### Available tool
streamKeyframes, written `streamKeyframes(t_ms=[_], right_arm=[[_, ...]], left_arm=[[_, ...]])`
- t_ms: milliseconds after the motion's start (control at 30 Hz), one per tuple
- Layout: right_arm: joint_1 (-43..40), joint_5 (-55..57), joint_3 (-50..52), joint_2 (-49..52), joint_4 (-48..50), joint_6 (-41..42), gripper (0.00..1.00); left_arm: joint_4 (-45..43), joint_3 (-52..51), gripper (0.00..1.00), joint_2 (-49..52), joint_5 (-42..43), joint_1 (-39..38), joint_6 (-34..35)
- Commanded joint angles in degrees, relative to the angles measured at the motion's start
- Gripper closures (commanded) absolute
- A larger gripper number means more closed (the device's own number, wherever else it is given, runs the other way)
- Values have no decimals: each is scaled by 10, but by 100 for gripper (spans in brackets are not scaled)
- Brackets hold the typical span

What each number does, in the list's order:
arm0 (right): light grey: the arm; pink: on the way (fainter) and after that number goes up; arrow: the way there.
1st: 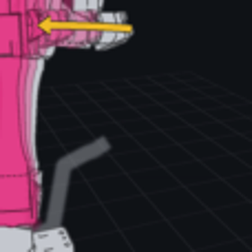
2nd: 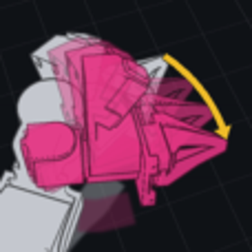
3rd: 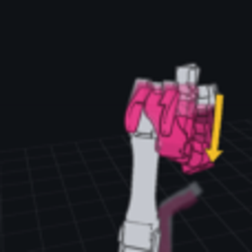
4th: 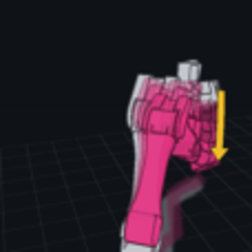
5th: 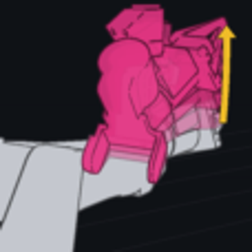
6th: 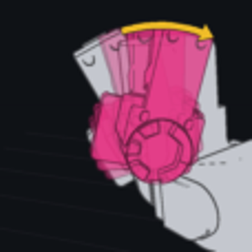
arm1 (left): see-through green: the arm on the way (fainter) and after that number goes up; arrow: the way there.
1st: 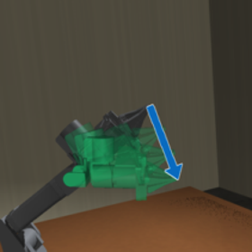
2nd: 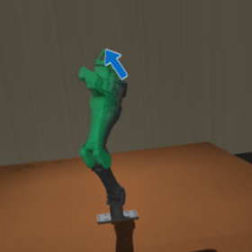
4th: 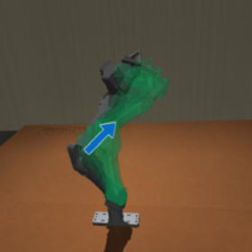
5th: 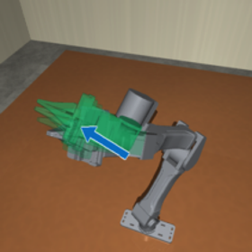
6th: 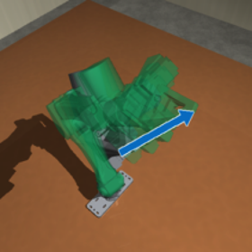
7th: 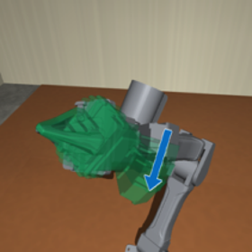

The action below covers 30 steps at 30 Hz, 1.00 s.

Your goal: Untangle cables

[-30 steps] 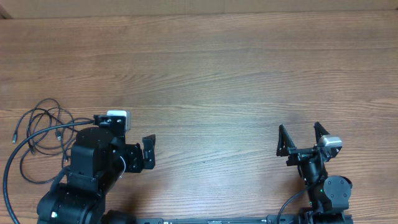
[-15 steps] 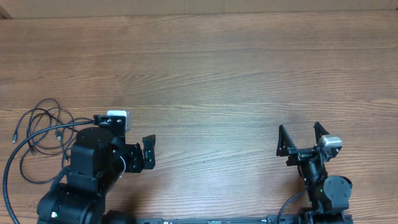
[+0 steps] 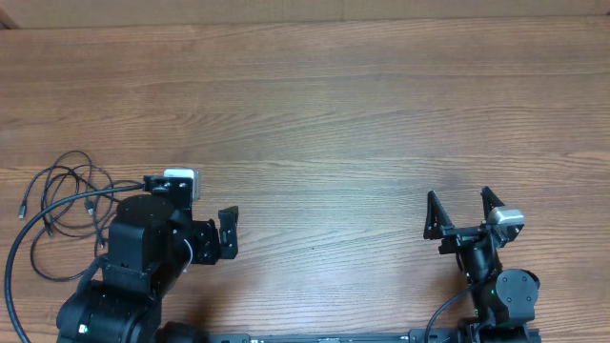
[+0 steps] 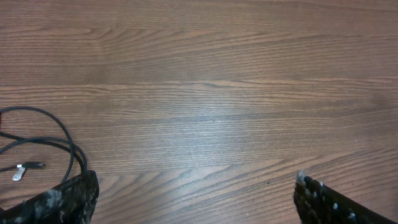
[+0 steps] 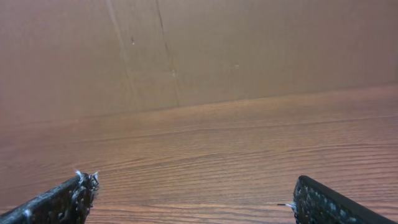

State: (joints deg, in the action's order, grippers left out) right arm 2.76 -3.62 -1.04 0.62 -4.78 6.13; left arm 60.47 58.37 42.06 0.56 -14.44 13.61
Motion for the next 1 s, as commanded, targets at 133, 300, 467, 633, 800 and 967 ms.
streamKeyframes(t_ms=[133, 300, 467, 633, 800, 967], right_arm=[[3, 1, 6, -5, 2, -2, 0], [3, 1, 6, -5, 2, -2, 0], [3, 1, 6, -5, 2, -2, 0], [3, 1, 6, -5, 2, -2, 0], [3, 1, 6, -5, 2, -2, 0], [3, 1, 6, -5, 2, -2, 0]], left_arm=[[0, -4, 0, -1, -8, -2, 8], [0, -4, 0, -1, -8, -2, 8], [0, -5, 1, -3, -8, -2, 8], [-1, -18, 1, -29, -27, -1, 5], [-85, -94, 1, -93, -37, 17, 5], [-213, -205, 0, -177, -37, 33, 5]])
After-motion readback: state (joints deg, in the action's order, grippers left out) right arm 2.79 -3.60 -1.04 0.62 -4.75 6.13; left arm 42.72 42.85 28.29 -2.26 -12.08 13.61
